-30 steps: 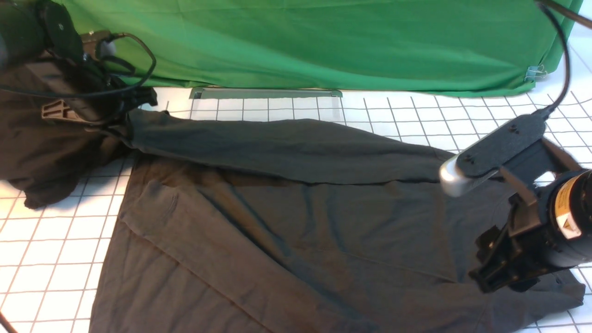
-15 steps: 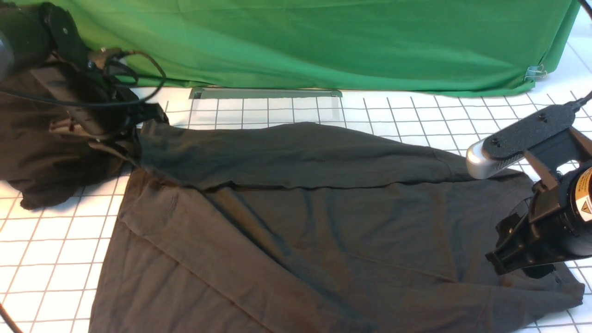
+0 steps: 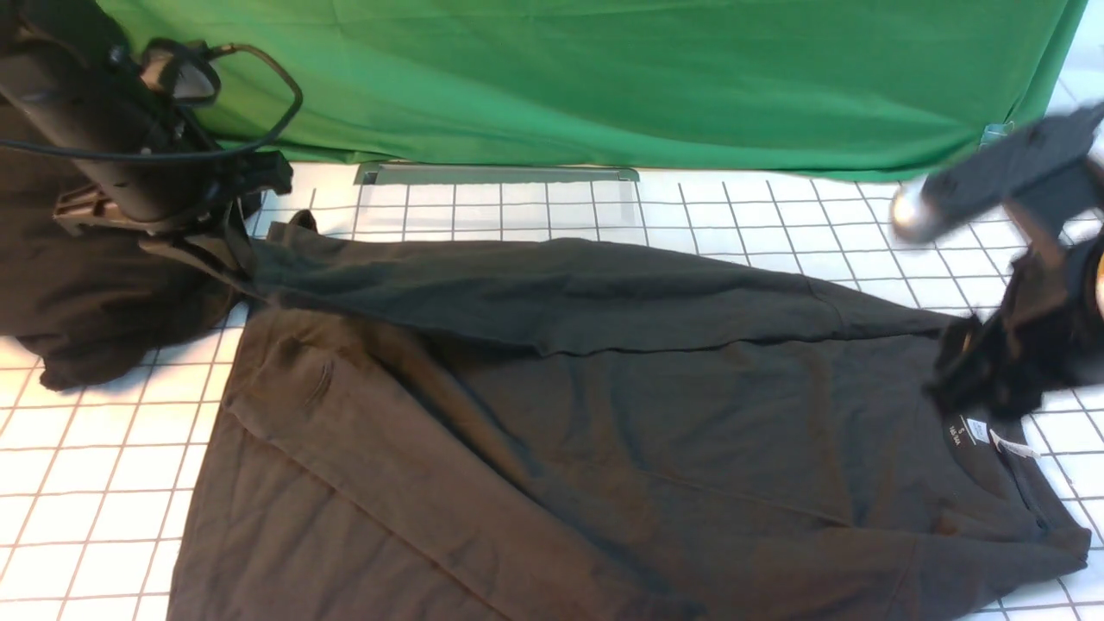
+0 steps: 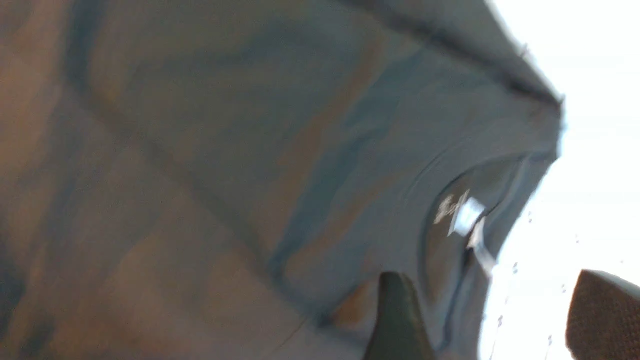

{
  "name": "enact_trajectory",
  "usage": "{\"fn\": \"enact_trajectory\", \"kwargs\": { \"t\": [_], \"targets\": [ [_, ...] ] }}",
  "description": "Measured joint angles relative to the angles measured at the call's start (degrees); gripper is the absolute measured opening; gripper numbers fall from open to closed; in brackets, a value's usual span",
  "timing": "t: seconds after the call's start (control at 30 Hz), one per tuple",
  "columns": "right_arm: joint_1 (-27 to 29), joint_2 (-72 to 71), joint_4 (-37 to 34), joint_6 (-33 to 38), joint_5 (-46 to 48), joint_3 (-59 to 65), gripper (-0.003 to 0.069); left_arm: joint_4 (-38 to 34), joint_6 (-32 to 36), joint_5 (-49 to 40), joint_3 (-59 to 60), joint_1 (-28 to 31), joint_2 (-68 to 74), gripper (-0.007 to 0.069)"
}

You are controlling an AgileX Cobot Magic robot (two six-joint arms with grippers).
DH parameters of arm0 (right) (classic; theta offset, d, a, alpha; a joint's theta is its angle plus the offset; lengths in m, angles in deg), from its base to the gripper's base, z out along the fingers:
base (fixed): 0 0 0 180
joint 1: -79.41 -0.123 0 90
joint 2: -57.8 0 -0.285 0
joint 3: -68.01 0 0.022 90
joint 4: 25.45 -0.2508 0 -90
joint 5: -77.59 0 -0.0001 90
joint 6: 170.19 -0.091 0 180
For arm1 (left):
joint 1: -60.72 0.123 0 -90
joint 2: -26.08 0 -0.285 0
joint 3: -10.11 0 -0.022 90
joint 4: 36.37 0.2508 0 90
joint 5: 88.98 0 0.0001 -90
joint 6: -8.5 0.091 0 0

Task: Fold a long-sleeved shirt over a white checkered tablecloth.
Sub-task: 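Fold the left side of the dark shirt inward over its body with the left gripper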

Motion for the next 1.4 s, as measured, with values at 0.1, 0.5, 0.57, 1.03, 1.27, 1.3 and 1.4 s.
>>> {"fn": "enact_trajectory", "kwargs": {
  "t": [0.1,0.5,0.57,1.03,1.27,1.3,1.4],
  "targets": [
    [4.58,2.93,-5.67,6.57,-0.62,-2.94,0.0426,0.00,0.00,-0.16,3.62,-1.09,-3.57,0.0022],
    [12.65,27.18,-17.54,17.70,-0.94,-16.61,0.0443,5.17,-3.95,-1.93,13.33,-2.85,-16.42,0.0022],
    [12.65,29.76,-17.66,17.93,-0.94,-18.62,0.0444,6.52,-4.73,-1.99,13.40,-2.85,-17.11,0.0022],
    [12.76,47.32,-18.36,18.18,12.65,-34.86,0.0446,7.72,-5.77,-2.42,13.44,-2.85,-17.38,0.0022],
    [12.76,47.59,-19.23,18.53,10.83,-34.97,0.0446,7.36,-5.77,-2.42,13.44,-2.85,-17.38,0.0022],
    [12.76,47.95,-19.23,18.73,10.05,-35.02,0.0446,7.15,-5.77,-2.42,13.44,-2.85,-17.38,0.0022],
    [12.76,49.51,-19.27,19.47,8.90,-35.02,0.0440,6.76,-5.77,-2.42,13.44,-2.85,-17.38,0.0022]
  ]
}}
